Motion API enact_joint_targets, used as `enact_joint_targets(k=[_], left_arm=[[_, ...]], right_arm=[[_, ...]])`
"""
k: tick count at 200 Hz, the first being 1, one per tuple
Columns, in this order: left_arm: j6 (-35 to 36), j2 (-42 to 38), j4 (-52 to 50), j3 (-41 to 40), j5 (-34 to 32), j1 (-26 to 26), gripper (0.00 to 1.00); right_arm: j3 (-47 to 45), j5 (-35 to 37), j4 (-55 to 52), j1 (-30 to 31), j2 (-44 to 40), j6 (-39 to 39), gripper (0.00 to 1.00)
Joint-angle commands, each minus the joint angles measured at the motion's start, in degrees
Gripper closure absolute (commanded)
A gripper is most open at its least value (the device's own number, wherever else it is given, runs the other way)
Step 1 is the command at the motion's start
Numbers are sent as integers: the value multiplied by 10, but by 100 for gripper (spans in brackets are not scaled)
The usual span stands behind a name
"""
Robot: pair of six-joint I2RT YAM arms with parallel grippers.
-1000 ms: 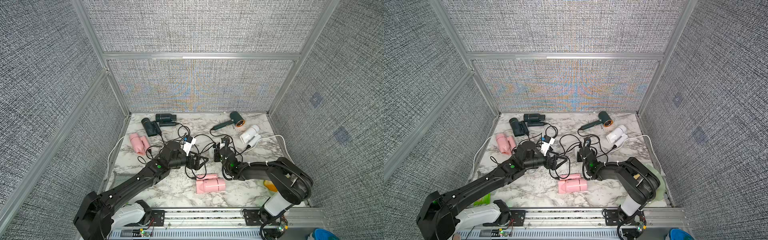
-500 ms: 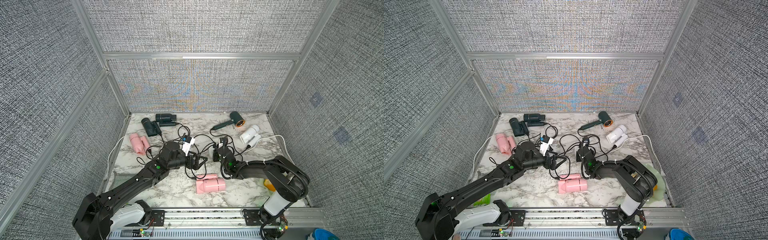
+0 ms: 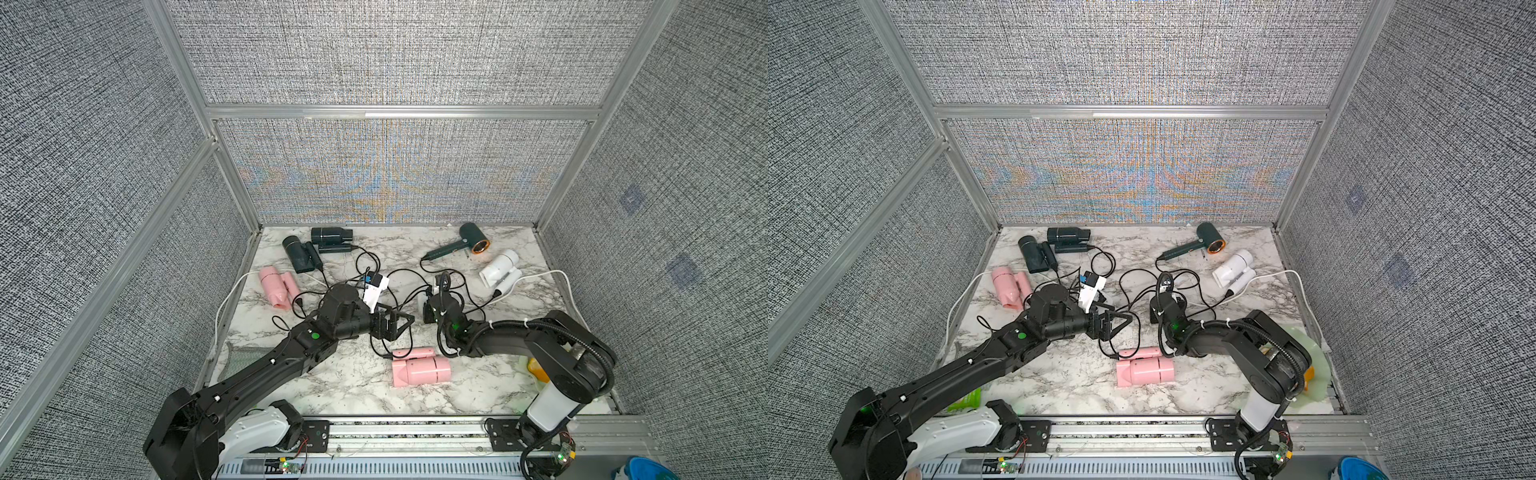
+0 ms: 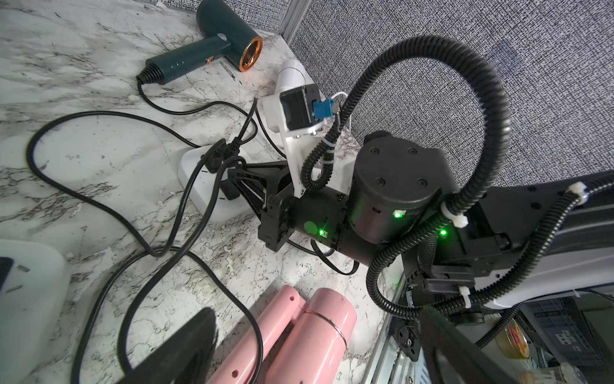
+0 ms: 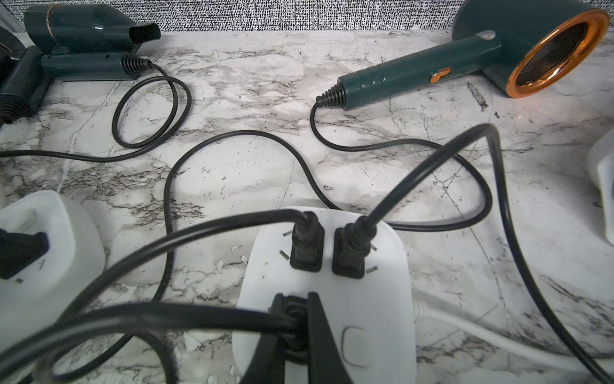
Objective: Charge the blow dryers
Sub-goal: Insert the plug into the socket.
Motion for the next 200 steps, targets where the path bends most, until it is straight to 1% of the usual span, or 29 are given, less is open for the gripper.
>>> enact_joint_targets(k=[1,44,78,111,136,170,200], left_arm=[[-4,-3,9,-1,0,1,4],[-5,-5,9,-2,0,1,4],[-5,-8,7,-3,0,1,4],[-5,-6,10,-3,1,2,4],[-6,-4,12,-2,2,2,4],[-3,2,9,4,2,2,4],[-5,3,12,3,2,2,4]], right_arm=[[-4,-45,-183,3,24,7,97],[-13,-49,-179,1,30,24,97],[-31,-67,-160,-8,17,44,97],[-30,-71,-167,-8,12,41,97],[-15,-68,-187,-10,4,41,96],[24,-72,-227,-15,-27,22,93],[48,-78,-251,-19,-33,17,90]])
